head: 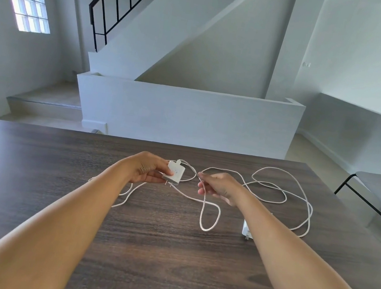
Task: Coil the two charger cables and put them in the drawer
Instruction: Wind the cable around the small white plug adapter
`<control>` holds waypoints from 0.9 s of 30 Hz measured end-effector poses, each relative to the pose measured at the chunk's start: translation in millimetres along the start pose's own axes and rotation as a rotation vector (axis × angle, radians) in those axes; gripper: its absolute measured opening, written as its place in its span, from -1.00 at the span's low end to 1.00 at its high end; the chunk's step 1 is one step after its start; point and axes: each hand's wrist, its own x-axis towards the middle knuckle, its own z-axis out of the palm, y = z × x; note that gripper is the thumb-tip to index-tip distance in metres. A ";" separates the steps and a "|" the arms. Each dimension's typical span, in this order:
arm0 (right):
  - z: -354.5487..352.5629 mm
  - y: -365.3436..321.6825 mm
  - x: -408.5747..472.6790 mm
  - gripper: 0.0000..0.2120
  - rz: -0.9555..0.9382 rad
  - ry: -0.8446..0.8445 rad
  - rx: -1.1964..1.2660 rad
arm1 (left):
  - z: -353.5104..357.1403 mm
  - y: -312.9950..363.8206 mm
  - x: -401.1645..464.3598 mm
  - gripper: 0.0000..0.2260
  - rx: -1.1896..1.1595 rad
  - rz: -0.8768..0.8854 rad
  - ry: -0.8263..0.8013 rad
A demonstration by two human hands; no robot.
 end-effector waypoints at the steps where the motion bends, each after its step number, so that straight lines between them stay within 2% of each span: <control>1: 0.0 -0.5 1.1 -0.69 0.023 -0.020 0.076 | -0.6 -1.3 0.3 -0.77 0.049 0.007 0.032; 4: -1.7 -8.3 4.9 -0.74 0.092 0.001 0.216 | -3.8 -9.9 6.8 -0.88 0.412 0.076 0.219; 6: -2.5 -15.6 7.2 -0.76 0.124 -0.045 0.292 | -4.4 -14.8 9.7 -0.86 0.696 0.137 0.309; 8: -0.7 -22.6 6.8 -0.75 0.132 -0.113 0.310 | -2.2 -18.8 11.8 -0.84 0.801 0.173 0.402; 10: 1.5 -28.1 3.8 -0.75 0.110 -0.182 0.270 | 0.7 -19.4 12.7 -0.85 0.800 0.205 0.510; 14: 3.0 -32.5 -6.7 -0.79 0.089 -0.434 0.195 | 2.2 -15.6 19.5 -0.82 0.636 0.269 0.653; 17: 9.8 -29.7 -10.6 -0.77 0.105 -0.580 0.154 | 2.8 -9.6 28.7 -0.88 0.306 0.240 0.657; 21: 19.8 -24.2 -11.9 -0.78 0.090 -0.690 0.126 | 14.2 2.6 28.6 -0.88 -0.216 0.184 0.509; 27: 26.1 -16.0 -6.5 -0.77 0.112 -0.696 0.029 | 19.9 16.6 15.1 -0.89 -0.469 0.129 0.298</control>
